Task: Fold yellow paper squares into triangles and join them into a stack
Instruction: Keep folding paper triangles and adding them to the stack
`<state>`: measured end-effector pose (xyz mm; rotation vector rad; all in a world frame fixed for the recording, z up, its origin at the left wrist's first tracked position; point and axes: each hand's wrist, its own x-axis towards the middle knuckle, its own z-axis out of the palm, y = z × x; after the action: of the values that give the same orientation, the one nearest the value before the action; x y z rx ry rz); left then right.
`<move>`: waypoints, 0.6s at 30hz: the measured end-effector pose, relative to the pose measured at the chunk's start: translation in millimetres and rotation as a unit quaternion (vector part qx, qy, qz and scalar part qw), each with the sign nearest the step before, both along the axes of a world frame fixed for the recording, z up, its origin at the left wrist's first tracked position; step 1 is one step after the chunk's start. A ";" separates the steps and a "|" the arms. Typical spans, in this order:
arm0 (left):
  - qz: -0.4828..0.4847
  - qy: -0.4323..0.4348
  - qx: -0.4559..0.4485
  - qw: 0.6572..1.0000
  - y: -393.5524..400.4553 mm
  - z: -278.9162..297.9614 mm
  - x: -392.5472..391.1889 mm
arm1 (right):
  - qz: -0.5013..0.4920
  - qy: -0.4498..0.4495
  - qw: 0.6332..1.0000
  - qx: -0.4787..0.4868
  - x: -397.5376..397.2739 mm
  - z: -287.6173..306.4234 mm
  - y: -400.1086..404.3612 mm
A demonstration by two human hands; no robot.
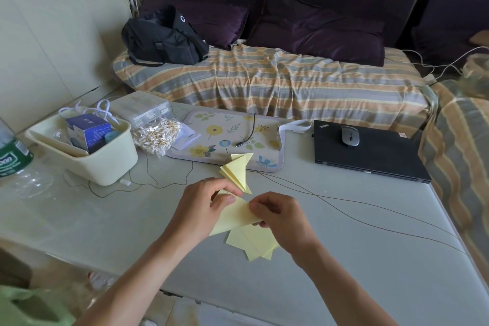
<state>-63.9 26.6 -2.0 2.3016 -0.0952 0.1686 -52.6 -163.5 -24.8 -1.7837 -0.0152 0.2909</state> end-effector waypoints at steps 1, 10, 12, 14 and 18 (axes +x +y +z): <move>0.001 0.000 0.000 1.000 0.1 0.1 0.1 | -0.001 -0.003 1.000 -0.007 -0.3 0.2 0.1; -0.024 -0.009 0.025 0.999 -6.8 9.5 -6.7 | -0.003 -0.065 0.995 -0.080 -3.4 1.6 0.1; -0.027 -0.011 0.028 0.999 -7.3 9.4 -6.5 | -0.001 -0.071 0.994 -0.081 -3.5 1.5 0.0; -0.025 -0.013 0.021 0.999 -6.5 8.3 -4.7 | -0.001 -0.072 0.994 -0.081 -3.8 2.2 -0.4; -0.004 -0.003 -0.008 1.000 -5.1 4.9 -3.0 | 0.000 -0.073 0.994 -0.080 -3.9 4.5 -1.6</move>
<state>-66.8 21.5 2.8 2.2839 -0.1050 0.1708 -56.5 -165.1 -20.3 -1.9609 -0.0978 0.1650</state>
